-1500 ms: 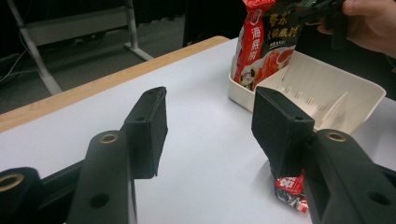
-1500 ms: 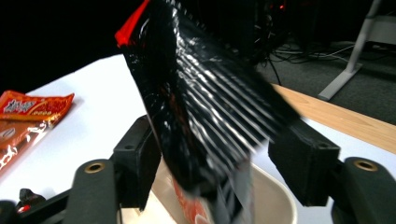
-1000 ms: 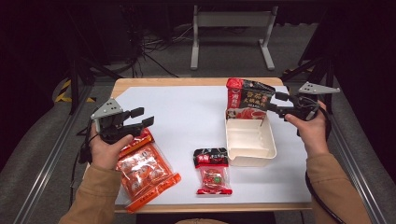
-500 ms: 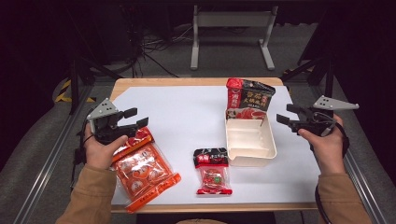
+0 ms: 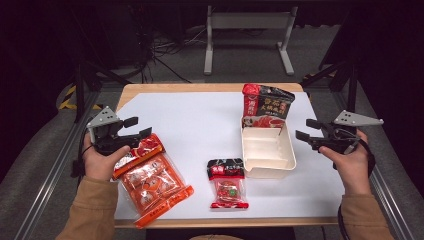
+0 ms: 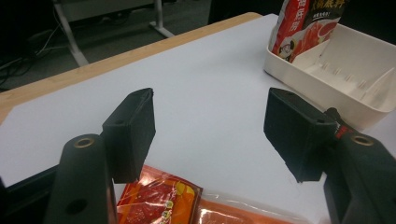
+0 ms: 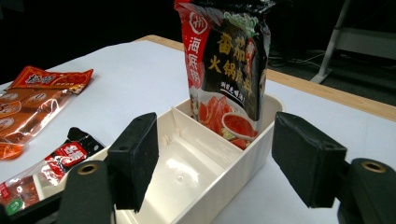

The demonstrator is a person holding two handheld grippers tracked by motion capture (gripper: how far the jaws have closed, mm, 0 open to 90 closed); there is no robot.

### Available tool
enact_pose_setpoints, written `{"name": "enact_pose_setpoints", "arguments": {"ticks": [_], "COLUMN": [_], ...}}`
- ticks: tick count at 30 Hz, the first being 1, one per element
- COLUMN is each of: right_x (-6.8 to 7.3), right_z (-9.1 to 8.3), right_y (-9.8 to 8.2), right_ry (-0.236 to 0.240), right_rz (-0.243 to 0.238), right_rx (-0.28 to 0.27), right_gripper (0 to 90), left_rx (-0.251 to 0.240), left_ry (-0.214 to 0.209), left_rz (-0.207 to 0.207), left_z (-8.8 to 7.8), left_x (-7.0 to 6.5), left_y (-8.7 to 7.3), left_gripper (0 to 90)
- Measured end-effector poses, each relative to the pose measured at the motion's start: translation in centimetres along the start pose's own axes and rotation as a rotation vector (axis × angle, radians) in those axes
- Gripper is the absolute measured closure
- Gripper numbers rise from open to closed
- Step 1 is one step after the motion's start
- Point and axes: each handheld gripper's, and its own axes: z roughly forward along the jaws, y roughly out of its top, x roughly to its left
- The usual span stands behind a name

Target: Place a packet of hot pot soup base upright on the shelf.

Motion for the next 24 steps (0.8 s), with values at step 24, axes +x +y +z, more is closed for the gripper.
{"name": "enact_pose_setpoints", "arguments": {"ticks": [24], "right_x": [-1.4], "right_z": [-0.4], "right_y": [-0.9], "right_ry": [0.03], "right_rz": [0.027], "right_rx": [0.003], "right_gripper": [35.0], "left_rx": [-0.011], "left_ry": [0.092], "left_rz": [-0.074], "left_z": [-2.3], "left_x": [2.5], "left_y": [-5.9], "left_gripper": [35.0]}}
